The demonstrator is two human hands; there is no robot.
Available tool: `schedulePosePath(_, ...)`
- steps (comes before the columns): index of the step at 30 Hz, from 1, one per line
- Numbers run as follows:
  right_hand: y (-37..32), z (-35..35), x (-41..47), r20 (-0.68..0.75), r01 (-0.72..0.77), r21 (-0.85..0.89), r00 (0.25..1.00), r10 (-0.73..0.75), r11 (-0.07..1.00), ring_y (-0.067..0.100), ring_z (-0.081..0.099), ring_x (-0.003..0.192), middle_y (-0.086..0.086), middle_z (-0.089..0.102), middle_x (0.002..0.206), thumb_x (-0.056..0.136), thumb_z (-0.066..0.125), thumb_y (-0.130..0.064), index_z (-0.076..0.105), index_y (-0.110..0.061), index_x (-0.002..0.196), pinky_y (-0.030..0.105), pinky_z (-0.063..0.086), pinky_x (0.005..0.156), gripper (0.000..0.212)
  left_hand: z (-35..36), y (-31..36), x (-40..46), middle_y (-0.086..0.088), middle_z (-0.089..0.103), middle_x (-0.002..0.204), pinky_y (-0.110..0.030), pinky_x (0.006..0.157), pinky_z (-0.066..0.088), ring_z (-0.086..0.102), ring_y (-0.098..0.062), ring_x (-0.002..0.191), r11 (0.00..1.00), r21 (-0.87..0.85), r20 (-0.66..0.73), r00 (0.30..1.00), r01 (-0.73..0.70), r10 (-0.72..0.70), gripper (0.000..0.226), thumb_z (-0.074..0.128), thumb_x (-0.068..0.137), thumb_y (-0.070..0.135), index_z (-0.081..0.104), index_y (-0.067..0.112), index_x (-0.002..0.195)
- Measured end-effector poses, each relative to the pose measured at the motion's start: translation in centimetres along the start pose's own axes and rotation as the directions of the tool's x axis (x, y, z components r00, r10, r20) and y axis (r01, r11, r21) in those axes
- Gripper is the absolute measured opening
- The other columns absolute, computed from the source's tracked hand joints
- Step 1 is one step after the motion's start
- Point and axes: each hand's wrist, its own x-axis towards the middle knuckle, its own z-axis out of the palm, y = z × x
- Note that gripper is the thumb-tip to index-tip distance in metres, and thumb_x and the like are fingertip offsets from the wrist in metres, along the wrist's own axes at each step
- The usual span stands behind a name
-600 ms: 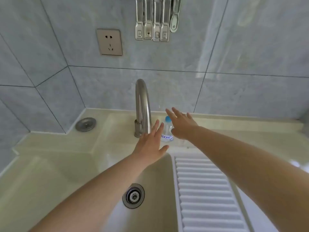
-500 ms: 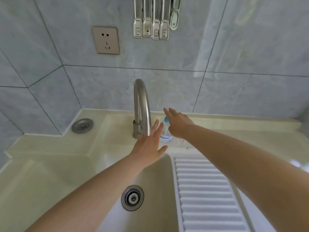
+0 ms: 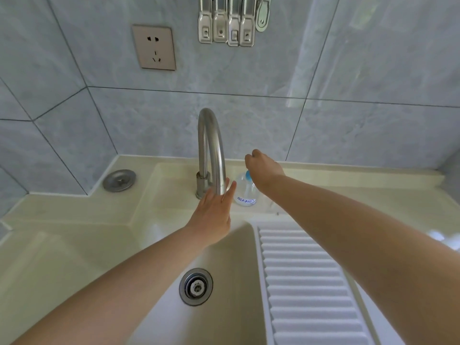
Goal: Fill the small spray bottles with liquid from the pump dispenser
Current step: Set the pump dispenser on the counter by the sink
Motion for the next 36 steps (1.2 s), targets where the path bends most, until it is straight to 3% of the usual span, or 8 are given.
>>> schedulePosePath(7,0.6,-0.7,-2.1,0.064,-0.005,0.045,0.998,0.002,0.999,0.027,0.047,0.084,0.014,0.049,0.117,0.09,0.052,0.007,0.056,-0.001,0.112,0.034,0.038,0.069,0.023,-1.2,1.0,-2.2,-0.002,-0.014,0.164,-0.038,0.123,0.003,-0.011,-0.025,0.151,1.0,0.002,0.057,0.998,0.016,-0.016,0.086,0.039,0.089,-0.002,-0.011,0.019,0.156)
schedulePosePath(12,1.3,-2.2,-4.4,0.198,-0.003,0.027,0.98,-0.002,1.0,0.028,0.063,0.104,0.009,0.059,0.12,0.086,0.063,-0.004,0.066,-0.007,0.113,0.036,0.055,0.084,0.028,-1.9,3.1,-3.9,-0.001,-0.016,0.164,-0.038,0.123,0.001,-0.018,-0.026,0.15,0.997,0.077,0.109,0.994,-0.03,0.021,0.087,0.039,0.09,-0.001,-0.014,0.019,0.156)
schedulePosePath(18,3.2,-4.1,-9.9,0.239,0.051,-0.08,0.97,-0.03,0.995,0.025,0.065,0.104,0.006,0.068,0.113,0.091,0.058,-0.011,0.068,-0.007,0.113,0.031,0.053,0.084,0.024,-1.6,8.5,-5.5,-0.002,-0.009,0.165,-0.04,0.123,-0.002,-0.015,-0.028,0.151,0.992,0.063,0.163,0.982,-0.109,0.098,0.076,0.039,0.1,0.014,-0.012,0.016,0.156)
schedulePosePath(22,4.8,-5.2,-13.8,0.274,0.054,-0.129,0.962,-0.017,0.99,0.025,0.064,0.087,0.002,0.064,0.085,0.089,0.065,-0.018,0.069,-0.005,0.107,0.026,0.046,0.064,0.022,-1.8,12.5,-6.2,-0.004,-0.01,0.165,-0.039,0.123,0.0,-0.011,-0.028,0.151,0.99,0.031,0.228,0.965,-0.139,0.129,0.083,0.048,0.1,0.031,-0.012,0.017,0.156)
schedulePosePath(25,6.8,-5.6,-16.9,0.252,0.02,-0.131,0.968,0.014,0.991,0.027,0.065,0.095,0.008,0.07,0.101,0.087,0.069,-0.02,0.068,-0.006,0.104,0.029,0.045,0.066,0.022,-2.1,15.5,-7.0,-0.003,-0.011,0.165,-0.038,0.124,0.002,-0.009,-0.027,0.152,0.985,0.025,0.236,0.958,-0.173,0.162,0.088,0.051,0.099,0.037,-0.014,0.016,0.155)
schedulePosePath(30,10.4,-6.8,-22.0,0.258,-0.051,-0.143,0.962,0.088,0.988,0.02,0.053,0.072,0.005,0.064,0.085,0.081,0.07,-0.018,0.07,-0.007,0.098,0.029,0.046,0.062,0.02,-1.3,20.4,-8.4,0.0,-0.002,0.165,-0.037,0.121,0.004,-0.005,-0.024,0.152,0.979,0.027,0.145,0.969,-0.204,0.198,0.089,0.052,0.099,0.035,-0.016,0.017,0.155)
schedulePosePath(34,13.6,-7.0,-26.2,0.265,-0.107,-0.152,0.953,0.145,0.983,0.022,0.06,0.088,0.007,0.071,0.101,0.082,0.069,-0.017,0.072,-0.007,0.102,0.028,0.046,0.064,0.022,0.5,23.6,-9.0,-0.002,0.0,0.166,-0.034,0.122,0.0,-0.009,-0.024,0.152,0.967,-0.004,0.166,0.954,-0.254,0.251,0.09,0.053,0.098,0.031,-0.016,0.017,0.155)
schedulePosePath(36,15.0,-6.6,-28.1,0.264,-0.139,-0.142,0.949,0.173,0.98,0.022,0.055,0.086,0.008,0.07,0.104,0.082,0.069,-0.017,0.071,-0.007,0.103,0.028,0.046,0.065,0.023,1.2,25.3,-9.2,-0.003,0.001,0.166,-0.034,0.122,0.0,-0.008,-0.025,0.152,0.962,0.003,0.187,0.945,-0.275,0.269,0.09,0.053,0.098,0.031,-0.015,0.015,0.155)
